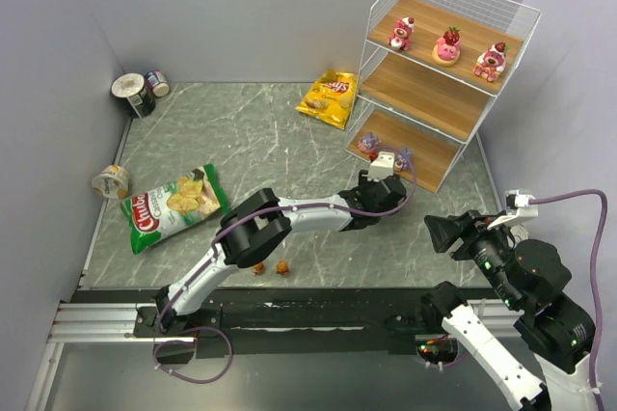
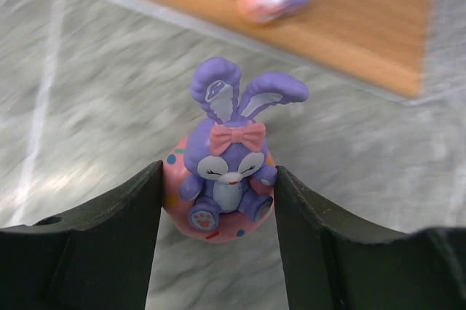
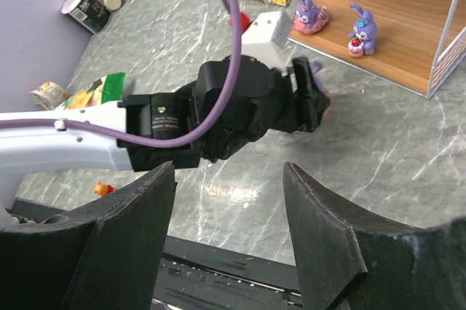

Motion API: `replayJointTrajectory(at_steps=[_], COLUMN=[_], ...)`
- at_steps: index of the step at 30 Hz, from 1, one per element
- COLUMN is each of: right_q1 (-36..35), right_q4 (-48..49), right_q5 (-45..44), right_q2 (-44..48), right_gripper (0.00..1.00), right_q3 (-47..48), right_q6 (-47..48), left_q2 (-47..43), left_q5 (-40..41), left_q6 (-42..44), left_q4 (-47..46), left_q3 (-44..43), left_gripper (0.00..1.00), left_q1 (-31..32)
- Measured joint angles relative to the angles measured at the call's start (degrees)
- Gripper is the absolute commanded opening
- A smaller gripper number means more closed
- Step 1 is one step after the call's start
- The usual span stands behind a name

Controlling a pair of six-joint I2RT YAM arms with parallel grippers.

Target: Place and organize the plastic toys onto the shelf

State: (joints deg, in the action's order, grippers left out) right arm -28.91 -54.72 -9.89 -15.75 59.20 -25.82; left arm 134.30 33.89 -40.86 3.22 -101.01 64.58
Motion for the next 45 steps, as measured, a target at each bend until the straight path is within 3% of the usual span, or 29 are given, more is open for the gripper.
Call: replayJointTrajectory(at_steps=[6,13,30,45], right_q1=[0.0,0.0,0.0,0.0], right_q4=[-0.2,-0.35,-0.57,-0.61], right_q5=[-0.26,-0.92,-2.84,-3.21], right_q2=[0.0,-0.07,-0.98,-1.29], right_gripper=[0.68,0.68,0.68,0.68], right_q3=[0.07,0.9,1.46,1.75], right_q6=[0.02,0.2,0.22,0.22], left_q2=[4.11,8.07,17.29,22.69], left_q5=[-5.31,-12.57,-22.51,-24.06], left_q6=[8.79,12.35,14.73,16.24], left_q4=[-9.11,-16.11,-20.15,-22.47], left_q3=[-5.18,-9.86,-19.89,-26.27], left_gripper=[0.12,0.15,0.23,0.29], left_q1=[0.0,-0.72,-3.43,-3.5])
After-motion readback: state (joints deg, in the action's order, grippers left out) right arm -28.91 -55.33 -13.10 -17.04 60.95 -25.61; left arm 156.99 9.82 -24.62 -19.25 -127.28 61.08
